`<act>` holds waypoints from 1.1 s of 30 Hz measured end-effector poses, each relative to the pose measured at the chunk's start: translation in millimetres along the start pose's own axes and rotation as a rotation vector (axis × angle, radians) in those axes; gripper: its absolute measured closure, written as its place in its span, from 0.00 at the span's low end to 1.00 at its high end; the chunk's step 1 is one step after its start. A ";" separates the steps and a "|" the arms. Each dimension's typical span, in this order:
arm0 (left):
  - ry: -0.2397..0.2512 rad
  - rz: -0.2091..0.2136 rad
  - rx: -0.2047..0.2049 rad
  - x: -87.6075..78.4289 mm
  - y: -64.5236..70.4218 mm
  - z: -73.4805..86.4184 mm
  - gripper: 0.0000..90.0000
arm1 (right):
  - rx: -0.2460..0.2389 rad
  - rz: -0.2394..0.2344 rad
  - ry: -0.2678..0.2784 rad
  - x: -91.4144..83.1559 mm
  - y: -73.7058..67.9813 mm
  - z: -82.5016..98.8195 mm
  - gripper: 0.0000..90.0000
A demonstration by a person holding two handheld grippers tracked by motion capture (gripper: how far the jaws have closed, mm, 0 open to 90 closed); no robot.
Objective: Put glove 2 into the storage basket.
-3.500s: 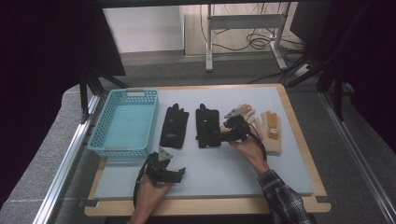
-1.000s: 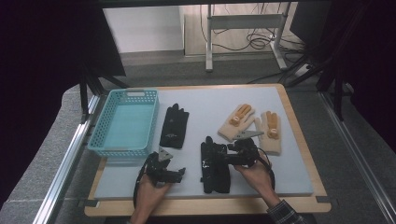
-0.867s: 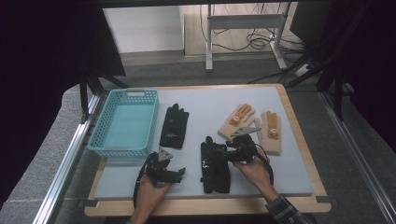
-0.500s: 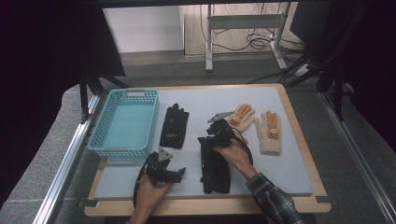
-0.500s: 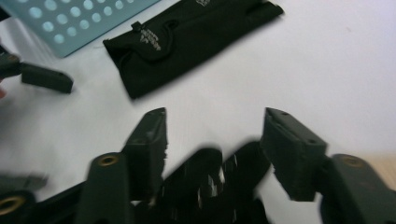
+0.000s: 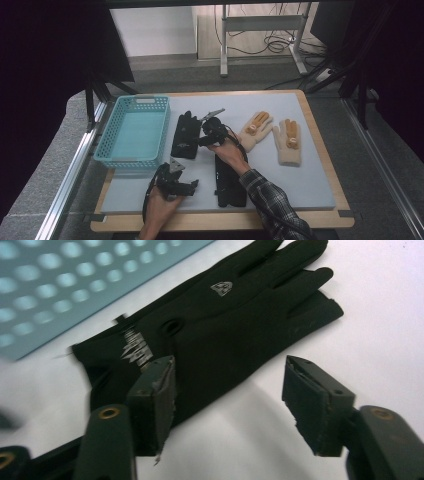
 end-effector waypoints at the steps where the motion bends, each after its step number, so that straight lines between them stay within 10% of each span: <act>1: 0.000 0.000 -0.001 0.0 0.1 0.0 0.06 | 0.004 0.008 -0.002 4.7 2.0 -1.3 0.40; 9: 0.003 0.001 -0.004 0.3 0.3 -0.2 0.06 | -0.034 0.029 -0.052 35.9 5.9 -3.3 0.42; 19: 0.003 0.001 -0.004 0.3 0.3 -0.2 0.06 | -0.024 0.035 -0.051 34.6 3.2 -5.1 0.89; 33: 0.002 0.000 -0.002 0.2 0.2 -0.1 0.06 | -0.025 -0.045 0.010 -8.7 -9.3 -14.3 0.94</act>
Point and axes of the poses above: each handheld gripper's, and its own axes: x roughly forward along the jaws, z roughly out of its underside, y roughly to its right, the point moved 6 cm from there along x, roughly forward along the jaws, and after that the axes turned 5 degrees about -z, right-handed, at the moved point
